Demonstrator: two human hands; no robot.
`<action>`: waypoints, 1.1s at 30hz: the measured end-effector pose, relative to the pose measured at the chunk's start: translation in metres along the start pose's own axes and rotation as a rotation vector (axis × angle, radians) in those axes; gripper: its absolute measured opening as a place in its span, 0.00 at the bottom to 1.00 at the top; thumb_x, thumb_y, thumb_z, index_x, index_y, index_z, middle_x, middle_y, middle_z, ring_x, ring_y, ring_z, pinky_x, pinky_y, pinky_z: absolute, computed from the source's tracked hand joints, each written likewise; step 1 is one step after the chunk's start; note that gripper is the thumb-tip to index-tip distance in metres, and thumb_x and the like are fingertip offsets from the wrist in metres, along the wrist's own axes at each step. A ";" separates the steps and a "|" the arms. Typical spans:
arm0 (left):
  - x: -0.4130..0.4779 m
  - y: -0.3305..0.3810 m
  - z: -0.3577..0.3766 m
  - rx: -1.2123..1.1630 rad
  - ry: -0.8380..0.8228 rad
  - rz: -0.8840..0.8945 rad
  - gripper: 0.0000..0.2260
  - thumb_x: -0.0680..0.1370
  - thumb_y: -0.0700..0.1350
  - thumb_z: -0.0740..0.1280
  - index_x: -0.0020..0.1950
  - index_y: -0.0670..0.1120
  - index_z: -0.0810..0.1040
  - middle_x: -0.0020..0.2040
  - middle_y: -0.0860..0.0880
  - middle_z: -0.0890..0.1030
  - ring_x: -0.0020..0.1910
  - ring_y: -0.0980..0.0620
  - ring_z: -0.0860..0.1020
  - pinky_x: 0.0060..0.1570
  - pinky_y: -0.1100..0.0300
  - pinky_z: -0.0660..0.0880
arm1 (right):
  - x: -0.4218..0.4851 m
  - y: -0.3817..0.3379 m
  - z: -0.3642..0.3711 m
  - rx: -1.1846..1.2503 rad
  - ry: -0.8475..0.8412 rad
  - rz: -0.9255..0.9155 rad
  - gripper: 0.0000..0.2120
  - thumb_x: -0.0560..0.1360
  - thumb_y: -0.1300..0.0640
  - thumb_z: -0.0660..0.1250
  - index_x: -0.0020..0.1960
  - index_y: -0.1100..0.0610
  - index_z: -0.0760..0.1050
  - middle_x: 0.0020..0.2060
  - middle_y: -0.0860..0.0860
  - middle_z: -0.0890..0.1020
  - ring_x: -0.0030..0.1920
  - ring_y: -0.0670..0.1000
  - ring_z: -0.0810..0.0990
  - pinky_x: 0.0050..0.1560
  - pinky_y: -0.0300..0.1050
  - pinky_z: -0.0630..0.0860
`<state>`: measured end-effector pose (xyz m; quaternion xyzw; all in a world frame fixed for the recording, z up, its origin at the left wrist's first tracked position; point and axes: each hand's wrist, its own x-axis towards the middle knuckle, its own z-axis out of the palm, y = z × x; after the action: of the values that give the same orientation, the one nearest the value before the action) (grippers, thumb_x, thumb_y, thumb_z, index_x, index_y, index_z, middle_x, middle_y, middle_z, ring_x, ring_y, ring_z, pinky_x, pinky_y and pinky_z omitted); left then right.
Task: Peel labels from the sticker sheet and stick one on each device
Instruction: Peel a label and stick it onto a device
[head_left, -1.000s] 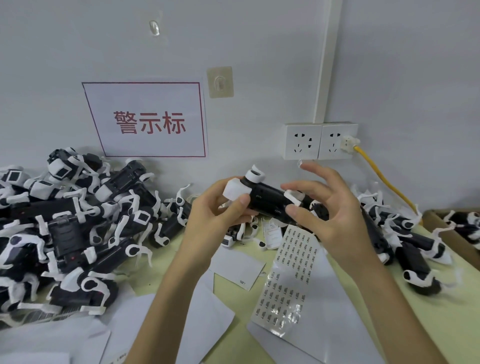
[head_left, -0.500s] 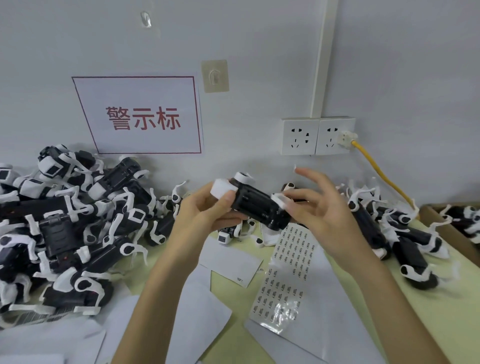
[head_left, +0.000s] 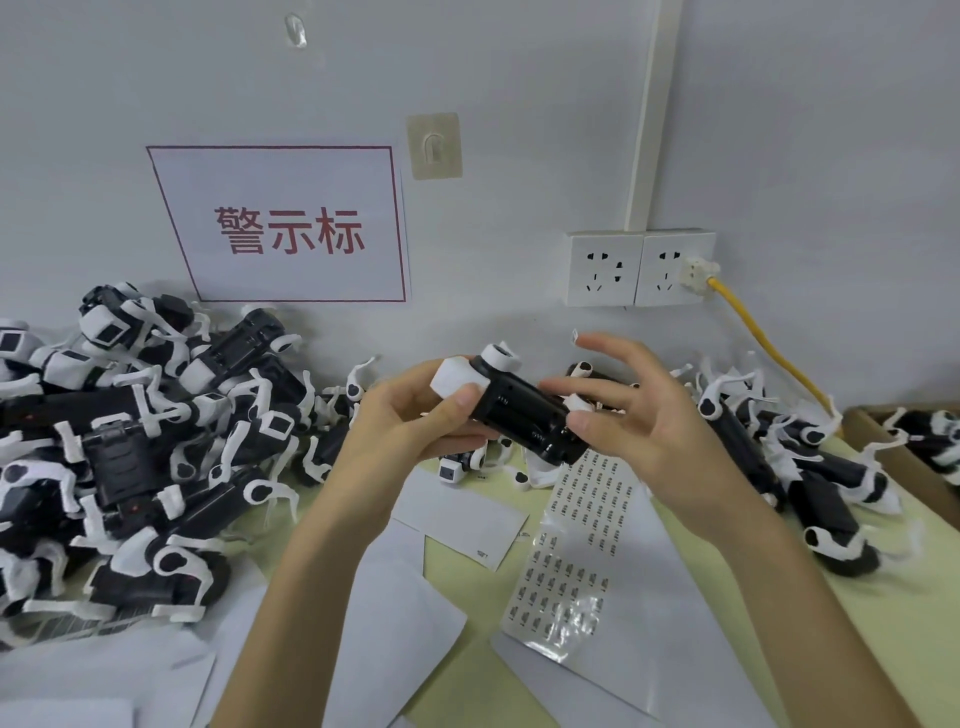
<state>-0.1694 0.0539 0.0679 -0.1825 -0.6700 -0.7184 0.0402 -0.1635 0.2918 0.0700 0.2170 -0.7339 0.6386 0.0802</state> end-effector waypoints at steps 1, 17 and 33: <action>0.000 -0.002 -0.001 -0.001 -0.006 -0.018 0.14 0.79 0.48 0.70 0.63 0.44 0.82 0.55 0.42 0.86 0.53 0.40 0.86 0.55 0.54 0.82 | -0.001 0.000 -0.001 0.003 -0.029 0.011 0.27 0.77 0.65 0.70 0.71 0.47 0.68 0.58 0.48 0.86 0.48 0.52 0.87 0.53 0.44 0.80; 0.010 -0.068 -0.022 0.278 0.392 -0.325 0.16 0.81 0.45 0.69 0.69 0.50 0.74 0.67 0.47 0.78 0.61 0.46 0.79 0.57 0.49 0.78 | 0.011 0.026 -0.051 0.840 0.561 0.182 0.28 0.80 0.48 0.67 0.75 0.57 0.63 0.64 0.60 0.79 0.60 0.60 0.84 0.63 0.58 0.78; 0.012 -0.112 -0.021 0.946 0.181 -0.269 0.22 0.79 0.52 0.70 0.74 0.58 0.73 0.72 0.53 0.74 0.71 0.49 0.72 0.65 0.52 0.70 | 0.008 0.016 -0.039 0.261 0.524 0.050 0.26 0.81 0.61 0.65 0.76 0.48 0.64 0.70 0.49 0.73 0.65 0.51 0.80 0.62 0.51 0.78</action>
<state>-0.2182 0.0468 -0.0349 0.0068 -0.9338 -0.3477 0.0838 -0.1836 0.3293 0.0651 0.0353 -0.6048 0.7638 0.2225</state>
